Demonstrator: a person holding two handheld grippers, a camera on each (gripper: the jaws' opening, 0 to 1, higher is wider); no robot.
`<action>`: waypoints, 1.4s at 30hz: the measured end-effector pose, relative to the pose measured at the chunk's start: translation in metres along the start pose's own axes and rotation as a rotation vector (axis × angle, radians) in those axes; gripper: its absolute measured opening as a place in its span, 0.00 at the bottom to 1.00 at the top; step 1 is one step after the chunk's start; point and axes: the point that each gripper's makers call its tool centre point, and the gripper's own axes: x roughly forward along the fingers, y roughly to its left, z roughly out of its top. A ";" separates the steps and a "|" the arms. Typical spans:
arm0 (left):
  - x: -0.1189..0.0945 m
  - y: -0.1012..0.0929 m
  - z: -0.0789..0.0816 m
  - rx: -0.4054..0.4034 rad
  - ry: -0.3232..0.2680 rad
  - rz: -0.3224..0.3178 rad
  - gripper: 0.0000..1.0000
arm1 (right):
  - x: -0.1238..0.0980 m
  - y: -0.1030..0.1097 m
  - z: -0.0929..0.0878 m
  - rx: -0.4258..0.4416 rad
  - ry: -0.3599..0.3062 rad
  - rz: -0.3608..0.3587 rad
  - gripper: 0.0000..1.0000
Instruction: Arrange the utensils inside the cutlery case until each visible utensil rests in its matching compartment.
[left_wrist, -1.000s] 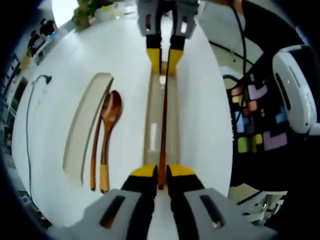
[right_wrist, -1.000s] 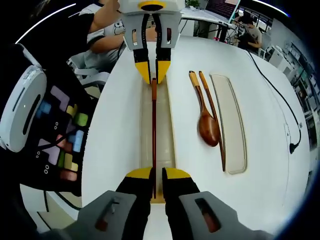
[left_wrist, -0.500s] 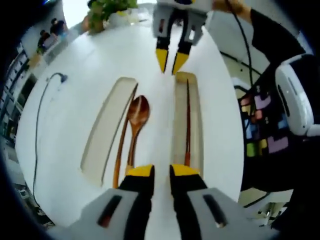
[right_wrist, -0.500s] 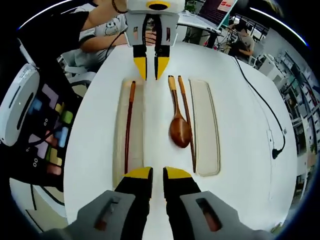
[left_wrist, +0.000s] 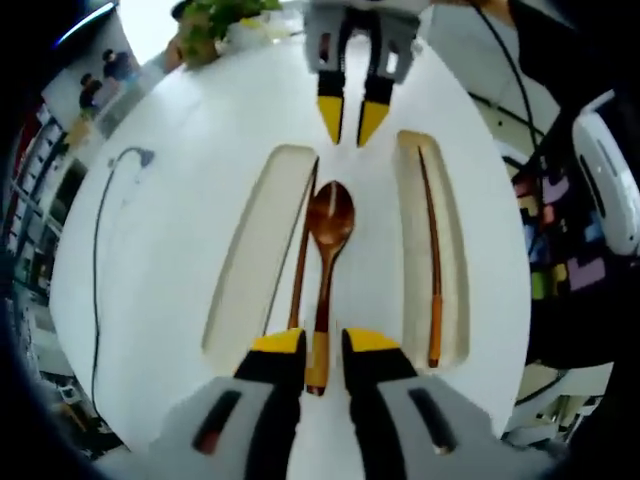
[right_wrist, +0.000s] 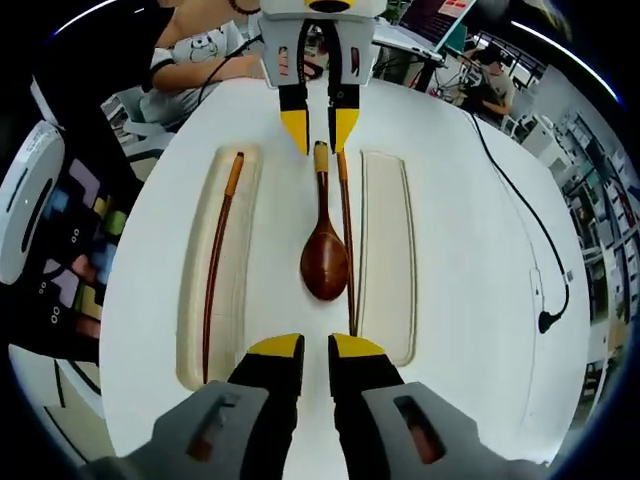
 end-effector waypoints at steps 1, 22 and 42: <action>0.001 0.002 -0.001 -0.003 0.005 0.000 0.14 | 0.002 -0.002 -0.001 -0.001 0.004 0.001 0.09; 0.019 0.017 -0.014 0.003 0.063 -0.030 0.11 | 0.032 -0.016 0.016 -0.073 -0.015 0.040 0.09; 0.028 0.021 -0.018 0.029 0.093 -0.035 0.07 | 0.038 -0.018 0.008 -0.106 0.035 0.066 0.08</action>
